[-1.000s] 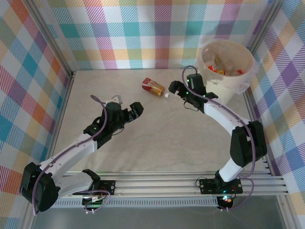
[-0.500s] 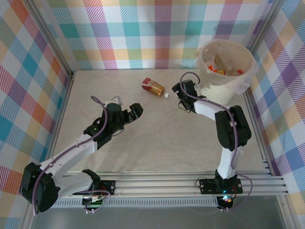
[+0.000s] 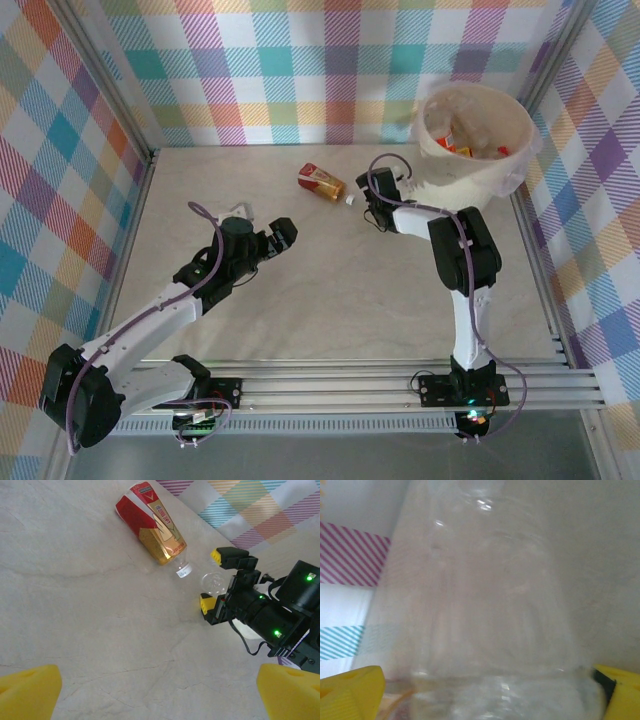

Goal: Put the plastic bottles in the bin

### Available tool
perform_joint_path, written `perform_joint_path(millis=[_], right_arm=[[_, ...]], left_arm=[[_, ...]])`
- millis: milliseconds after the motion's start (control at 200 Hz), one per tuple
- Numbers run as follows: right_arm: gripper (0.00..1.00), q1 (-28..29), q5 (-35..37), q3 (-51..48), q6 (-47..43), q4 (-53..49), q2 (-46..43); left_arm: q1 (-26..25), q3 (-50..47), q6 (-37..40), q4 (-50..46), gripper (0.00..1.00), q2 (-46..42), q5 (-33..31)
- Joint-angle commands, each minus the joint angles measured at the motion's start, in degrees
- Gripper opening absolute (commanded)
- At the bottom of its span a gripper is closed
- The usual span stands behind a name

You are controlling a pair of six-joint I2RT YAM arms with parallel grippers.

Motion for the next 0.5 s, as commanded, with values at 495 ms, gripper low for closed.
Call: perform_joint_path(millis=[495], right_arm=[[0.58,-1.01,0.77,-7.01,-9.88,12.12,-3.95]], left_arm=[[0.63,-1.61,4.29,10.27,1.00,1.75,12.07]])
